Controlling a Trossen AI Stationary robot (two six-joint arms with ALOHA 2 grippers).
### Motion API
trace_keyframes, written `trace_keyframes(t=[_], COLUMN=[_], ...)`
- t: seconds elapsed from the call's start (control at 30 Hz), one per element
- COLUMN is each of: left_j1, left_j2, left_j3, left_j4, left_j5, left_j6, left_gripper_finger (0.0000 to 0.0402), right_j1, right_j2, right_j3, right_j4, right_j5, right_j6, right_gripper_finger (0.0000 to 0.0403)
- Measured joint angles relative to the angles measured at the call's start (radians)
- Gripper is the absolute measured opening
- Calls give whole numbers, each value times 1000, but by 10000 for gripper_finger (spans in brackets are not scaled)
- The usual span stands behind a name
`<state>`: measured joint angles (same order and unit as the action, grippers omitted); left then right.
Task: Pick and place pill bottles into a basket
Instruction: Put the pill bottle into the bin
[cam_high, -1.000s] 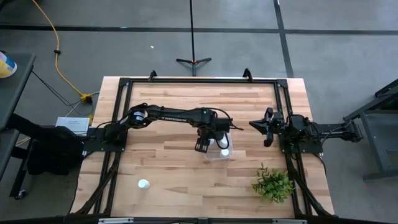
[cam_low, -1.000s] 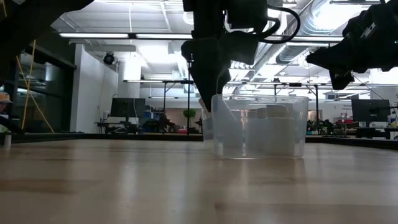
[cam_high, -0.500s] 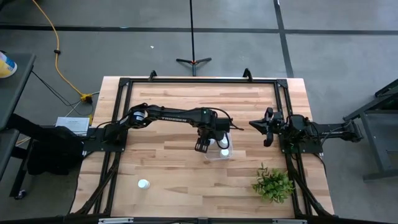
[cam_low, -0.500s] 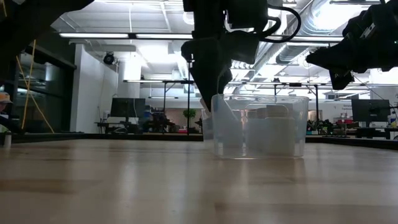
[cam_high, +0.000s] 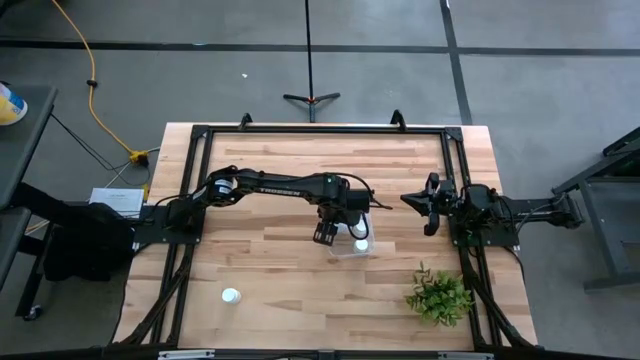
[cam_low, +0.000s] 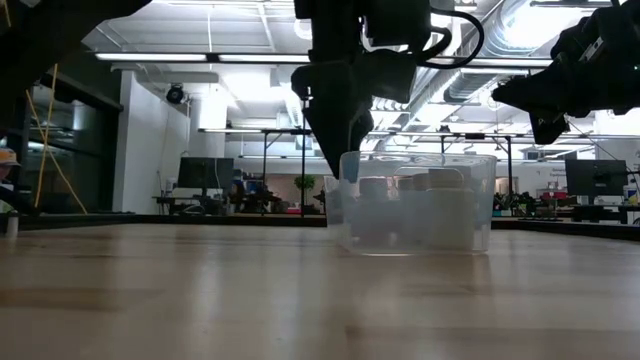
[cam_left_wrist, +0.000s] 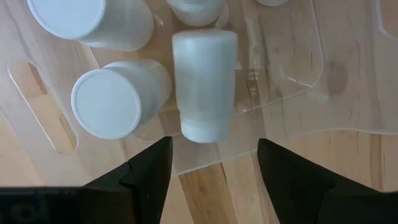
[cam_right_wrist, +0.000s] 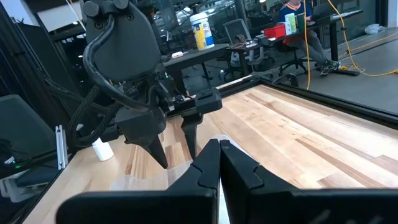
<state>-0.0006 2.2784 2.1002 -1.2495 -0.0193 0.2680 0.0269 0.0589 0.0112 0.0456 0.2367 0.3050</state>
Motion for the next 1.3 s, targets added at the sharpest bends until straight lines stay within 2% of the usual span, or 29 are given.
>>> trace_keyframes(t=[0.33, 0.53, 0.67, 0.9, 1.03, 1.2, 1.3], left_j1=[0, 0, 0, -3, -25, -106, -178], left_j2=[0, -3, -33, -168, -261, -399, -466], left_j3=[0, 0, 0, 0, 0, 0, 1], left_j4=[-25, -155, -250, -278, -288, -292, -309], left_j5=[-1, -60, -56, -17, -59, -70, -131], left_j6=[0, -20, -103, -252, -343, -481, -565], left_gripper_finger=[271, 271, 271, 271, 271, 271, 271], right_j1=[0, 0, 0, 0, 0, 0, 0], right_j2=[0, 0, 0, 0, 0, 0, 1], right_j3=[0, 0, 0, 0, 0, 0, 0], right_j4=[0, 0, 0, 0, 0, -2, -1], right_j5=[0, 0, 0, 0, 0, -4, -4], right_j6=[0, 0, 0, 5, 6, 8, 8], right_gripper_finger=[0, 0, 0, 0, 0, 0, 0])
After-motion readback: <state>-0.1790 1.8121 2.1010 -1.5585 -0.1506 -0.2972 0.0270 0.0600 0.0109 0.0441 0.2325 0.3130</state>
